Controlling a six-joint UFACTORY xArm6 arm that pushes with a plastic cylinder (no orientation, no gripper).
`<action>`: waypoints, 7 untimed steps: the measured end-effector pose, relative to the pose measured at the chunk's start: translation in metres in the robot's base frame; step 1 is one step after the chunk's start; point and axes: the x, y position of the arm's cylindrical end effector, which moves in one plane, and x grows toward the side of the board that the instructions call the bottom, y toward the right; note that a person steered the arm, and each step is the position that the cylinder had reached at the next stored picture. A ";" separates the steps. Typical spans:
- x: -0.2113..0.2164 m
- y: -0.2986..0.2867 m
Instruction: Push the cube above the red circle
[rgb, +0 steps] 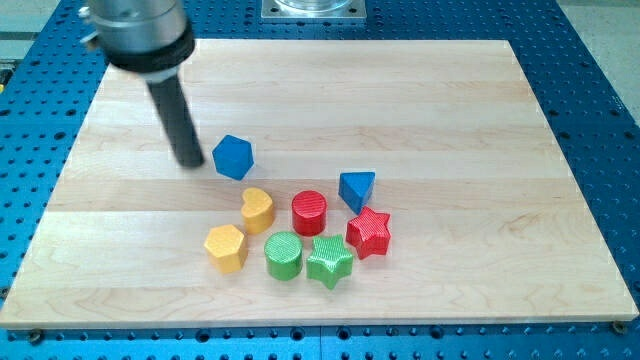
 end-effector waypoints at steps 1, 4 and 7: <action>-0.013 0.018; -0.009 0.018; 0.026 0.062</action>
